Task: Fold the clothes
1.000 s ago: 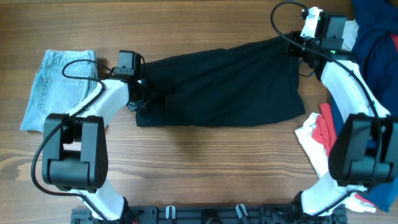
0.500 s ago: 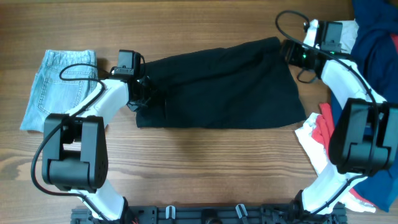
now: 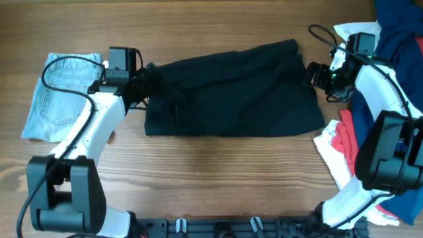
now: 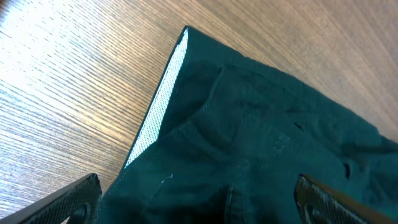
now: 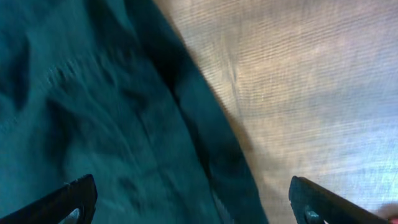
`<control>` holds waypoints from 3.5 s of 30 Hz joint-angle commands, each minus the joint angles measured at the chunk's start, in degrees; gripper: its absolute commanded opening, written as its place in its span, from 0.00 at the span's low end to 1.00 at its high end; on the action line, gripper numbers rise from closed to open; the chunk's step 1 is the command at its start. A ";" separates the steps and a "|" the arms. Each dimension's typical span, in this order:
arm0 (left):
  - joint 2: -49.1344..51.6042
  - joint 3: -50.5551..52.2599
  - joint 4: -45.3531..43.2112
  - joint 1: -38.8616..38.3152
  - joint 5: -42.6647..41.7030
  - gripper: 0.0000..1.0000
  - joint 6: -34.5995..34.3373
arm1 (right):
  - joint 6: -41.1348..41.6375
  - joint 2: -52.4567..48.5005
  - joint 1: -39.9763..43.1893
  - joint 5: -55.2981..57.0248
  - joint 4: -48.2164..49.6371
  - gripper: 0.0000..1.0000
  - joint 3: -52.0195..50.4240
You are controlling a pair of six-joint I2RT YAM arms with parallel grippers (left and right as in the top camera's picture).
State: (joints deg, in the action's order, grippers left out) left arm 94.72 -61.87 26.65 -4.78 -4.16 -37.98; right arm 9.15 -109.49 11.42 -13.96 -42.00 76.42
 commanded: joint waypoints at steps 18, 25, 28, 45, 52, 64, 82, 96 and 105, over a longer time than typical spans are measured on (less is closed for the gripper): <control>2.43 0.55 8.11 -1.97 -7.93 0.98 3.23 | -4.04 -2.34 -3.15 -10.54 17.09 0.81 0.33; 2.60 0.70 7.98 -4.55 -7.78 0.97 3.21 | -1.05 -8.37 -3.96 -9.81 22.32 0.76 0.33; 2.60 0.70 6.40 -4.55 -7.78 0.98 3.21 | -1.14 -9.97 -4.09 -10.03 23.21 0.59 0.33; 10.12 0.70 -16.98 -4.44 1.09 0.86 3.30 | -1.51 -10.14 -4.39 -15.74 24.33 0.05 0.33; 10.21 0.70 -18.18 -4.44 7.19 0.88 6.29 | -1.51 -10.14 -4.39 -15.63 24.00 0.04 0.33; 10.36 0.70 -18.78 -4.44 6.64 0.62 6.29 | -1.46 -10.14 -4.39 -15.50 23.96 0.04 0.33; 10.10 0.70 -14.56 -2.97 5.75 0.04 5.99 | -1.03 -6.08 -4.28 -5.60 20.85 0.05 0.39; 3.43 0.70 -7.96 1.20 5.81 0.04 1.49 | -0.11 3.21 -5.84 -2.99 29.07 0.11 0.39; 3.65 0.70 -10.49 1.20 12.39 0.04 -3.04 | 0.20 -0.09 -8.35 1.05 33.68 0.45 0.39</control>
State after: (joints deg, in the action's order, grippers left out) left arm 98.72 -61.41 17.89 -4.51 3.46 -38.50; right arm 9.15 -107.24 2.87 -15.97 -8.47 76.36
